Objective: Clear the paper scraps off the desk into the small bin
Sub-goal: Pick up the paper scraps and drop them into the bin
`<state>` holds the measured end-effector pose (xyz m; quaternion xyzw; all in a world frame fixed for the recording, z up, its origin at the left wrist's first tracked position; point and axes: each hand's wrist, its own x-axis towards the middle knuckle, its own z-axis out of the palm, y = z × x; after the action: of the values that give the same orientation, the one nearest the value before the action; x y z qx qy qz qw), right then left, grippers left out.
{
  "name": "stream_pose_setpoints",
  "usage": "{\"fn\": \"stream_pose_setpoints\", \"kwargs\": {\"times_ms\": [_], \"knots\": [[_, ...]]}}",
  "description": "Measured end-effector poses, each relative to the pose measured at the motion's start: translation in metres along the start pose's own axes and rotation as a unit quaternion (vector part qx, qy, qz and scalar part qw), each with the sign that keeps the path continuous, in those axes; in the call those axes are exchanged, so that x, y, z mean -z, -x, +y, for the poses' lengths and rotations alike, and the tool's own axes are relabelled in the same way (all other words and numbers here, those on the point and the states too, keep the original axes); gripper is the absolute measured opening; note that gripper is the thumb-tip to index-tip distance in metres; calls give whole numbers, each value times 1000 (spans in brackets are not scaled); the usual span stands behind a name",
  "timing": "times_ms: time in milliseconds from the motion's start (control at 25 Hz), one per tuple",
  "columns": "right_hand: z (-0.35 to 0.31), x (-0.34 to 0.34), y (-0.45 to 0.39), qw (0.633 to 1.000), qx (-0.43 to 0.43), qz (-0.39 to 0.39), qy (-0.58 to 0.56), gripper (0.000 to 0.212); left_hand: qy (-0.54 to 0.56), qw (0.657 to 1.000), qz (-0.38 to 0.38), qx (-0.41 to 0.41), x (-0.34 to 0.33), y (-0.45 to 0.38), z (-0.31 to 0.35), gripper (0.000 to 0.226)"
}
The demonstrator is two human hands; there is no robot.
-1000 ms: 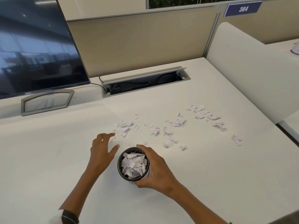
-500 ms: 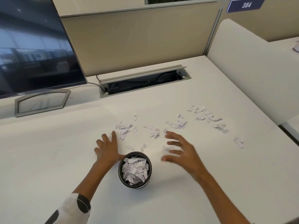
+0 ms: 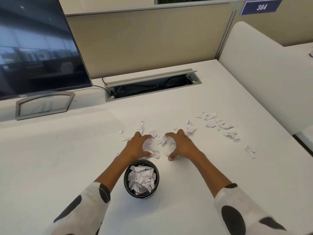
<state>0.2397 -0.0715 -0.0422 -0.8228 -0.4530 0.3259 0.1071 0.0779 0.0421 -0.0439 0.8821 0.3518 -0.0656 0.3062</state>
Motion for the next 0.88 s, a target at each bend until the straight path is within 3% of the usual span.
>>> {"fn": "stream_pose_setpoints", "kwargs": {"times_ms": [120,240,400,680,880], "knots": [[-18,-8,-3,999,37,-15,-4,79,8,1000,9,-9,-1,0,2,56],[-36,-20,-4,998,55,19,-7,52,52,998,32,-11,1,4,2,37],[-52,-21,2,990,59,63,-110,25,150,985,81,3,4,12,4,21],[-69,13,42,967,112,115,-200,21,244,955,168,-29,40,55,24,11],[-75,15,85,972,165,42,-162,16,222,957,174,-63,39,121,35,8]]}}
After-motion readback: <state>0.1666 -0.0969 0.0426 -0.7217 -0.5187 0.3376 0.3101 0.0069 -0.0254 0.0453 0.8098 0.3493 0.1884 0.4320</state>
